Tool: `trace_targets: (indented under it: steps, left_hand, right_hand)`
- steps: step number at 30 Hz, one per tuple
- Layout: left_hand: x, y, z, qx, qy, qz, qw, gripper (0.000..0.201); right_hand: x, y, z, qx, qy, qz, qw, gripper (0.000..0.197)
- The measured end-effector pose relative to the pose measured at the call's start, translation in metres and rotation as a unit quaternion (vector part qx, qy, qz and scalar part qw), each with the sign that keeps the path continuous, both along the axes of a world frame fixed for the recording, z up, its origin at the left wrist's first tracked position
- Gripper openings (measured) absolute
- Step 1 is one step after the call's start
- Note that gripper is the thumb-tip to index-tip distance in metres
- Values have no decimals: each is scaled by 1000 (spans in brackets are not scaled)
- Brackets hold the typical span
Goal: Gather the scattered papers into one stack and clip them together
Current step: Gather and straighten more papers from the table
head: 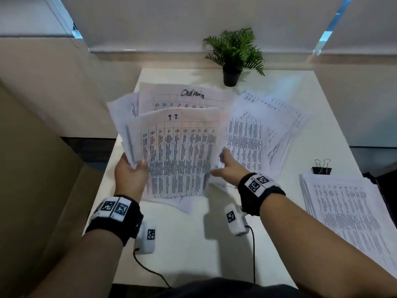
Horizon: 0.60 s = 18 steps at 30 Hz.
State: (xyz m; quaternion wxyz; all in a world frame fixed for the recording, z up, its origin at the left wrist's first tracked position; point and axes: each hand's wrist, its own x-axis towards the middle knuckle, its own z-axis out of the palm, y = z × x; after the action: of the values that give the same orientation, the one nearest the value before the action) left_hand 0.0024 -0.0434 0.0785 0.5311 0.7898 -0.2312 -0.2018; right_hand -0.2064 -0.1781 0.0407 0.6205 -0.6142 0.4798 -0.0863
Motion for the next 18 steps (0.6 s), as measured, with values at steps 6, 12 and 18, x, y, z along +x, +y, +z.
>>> trace_targets:
  steps: [6, 12, 18]
  left_hand:
    - [-3, -7, 20, -83, 144, -69, 984, 36]
    - [-2, -20, 6, -121, 187, -46, 974, 65]
    - [-15, -25, 8, -201, 174, -44, 963, 56]
  right_hand:
    - [20, -1, 69, -48, -212, -171, 961, 50]
    - [9, 8, 77, -79, -227, -165, 957, 59]
    - [7, 5, 72, -61, -268, -212, 938, 60]
